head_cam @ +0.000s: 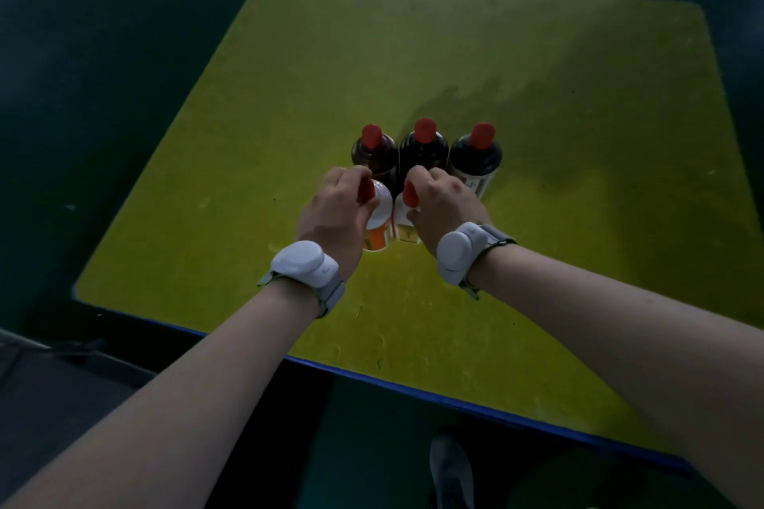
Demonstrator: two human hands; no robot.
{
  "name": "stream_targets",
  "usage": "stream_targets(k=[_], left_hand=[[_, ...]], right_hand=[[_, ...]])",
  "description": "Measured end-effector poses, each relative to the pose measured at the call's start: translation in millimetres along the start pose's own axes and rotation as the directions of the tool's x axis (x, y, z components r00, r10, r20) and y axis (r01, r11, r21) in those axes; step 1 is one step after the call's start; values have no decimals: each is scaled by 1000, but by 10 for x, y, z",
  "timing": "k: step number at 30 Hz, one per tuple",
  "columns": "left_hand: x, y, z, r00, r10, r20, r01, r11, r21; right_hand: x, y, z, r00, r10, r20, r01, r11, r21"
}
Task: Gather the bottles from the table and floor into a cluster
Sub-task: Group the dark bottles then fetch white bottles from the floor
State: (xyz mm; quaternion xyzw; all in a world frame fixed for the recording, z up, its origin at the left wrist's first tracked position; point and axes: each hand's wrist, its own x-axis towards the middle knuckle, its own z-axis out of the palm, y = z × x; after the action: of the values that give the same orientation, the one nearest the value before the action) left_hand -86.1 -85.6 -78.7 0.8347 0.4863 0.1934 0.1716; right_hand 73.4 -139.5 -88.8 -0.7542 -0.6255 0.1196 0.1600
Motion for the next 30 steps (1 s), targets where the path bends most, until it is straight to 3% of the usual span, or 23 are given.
stream_targets(k=[6,14,19,30], left_hand=[[47,-37,37,1000,5,16,-4,998,-67],[-101,-86,277,990,-99,-103,80,982,-171],[-405,-130,335,978,-61,-200,44,995,-90],[-1206,508,343,987,154,39,-155,987,30]], right_hand=[[-13,20,36,999,-10,-35,12,999,33],[-214,5,60,996,82,-23,-80,995,61],[-470,19,55,988,152,20,-153,986,60],[-1419,71,-126,960,275,-49,-276,961,-26]])
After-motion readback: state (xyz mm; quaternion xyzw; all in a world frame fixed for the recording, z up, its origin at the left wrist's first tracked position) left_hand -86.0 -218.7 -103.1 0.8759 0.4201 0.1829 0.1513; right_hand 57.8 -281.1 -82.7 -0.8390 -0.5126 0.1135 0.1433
